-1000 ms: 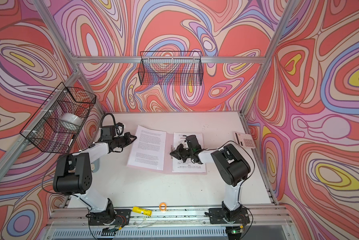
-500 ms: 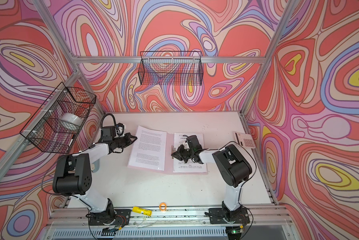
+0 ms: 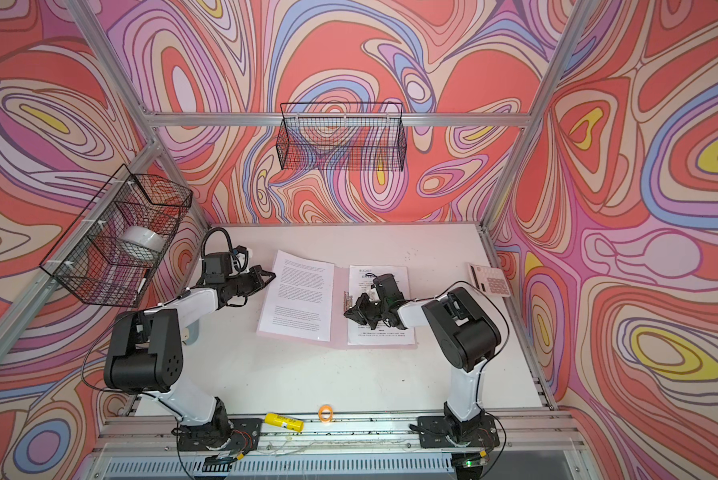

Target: Put the files into the folder

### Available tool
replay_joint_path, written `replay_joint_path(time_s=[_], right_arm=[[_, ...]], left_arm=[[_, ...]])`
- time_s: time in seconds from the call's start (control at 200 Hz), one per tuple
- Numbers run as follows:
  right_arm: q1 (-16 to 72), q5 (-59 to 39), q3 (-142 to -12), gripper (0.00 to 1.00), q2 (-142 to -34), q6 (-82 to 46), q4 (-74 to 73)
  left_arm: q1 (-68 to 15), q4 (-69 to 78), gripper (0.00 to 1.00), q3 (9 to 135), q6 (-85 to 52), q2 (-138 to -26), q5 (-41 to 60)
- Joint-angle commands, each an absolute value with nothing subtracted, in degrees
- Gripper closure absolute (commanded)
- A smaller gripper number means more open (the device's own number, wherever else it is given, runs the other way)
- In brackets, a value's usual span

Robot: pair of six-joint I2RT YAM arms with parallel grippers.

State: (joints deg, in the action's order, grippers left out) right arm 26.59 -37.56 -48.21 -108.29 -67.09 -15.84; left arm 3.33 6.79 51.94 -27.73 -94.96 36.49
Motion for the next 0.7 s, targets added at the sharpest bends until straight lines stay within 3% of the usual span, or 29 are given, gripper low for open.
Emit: replay_joint_path(time_s=[0.0,0.696], right_arm=[[25.82,-32.64,-46.40,1.00,-112.21,-66.34,-7.95],[25.79,-26.97,-52.14,1.00,-115.09,-63.24,6.69]], left_arm=[[3.60,9.33,1.00,51.43,-27.75,-93.25,35.84],[1.33,10.17,1.00,51.45,-28.89,-90.62,36.86]])
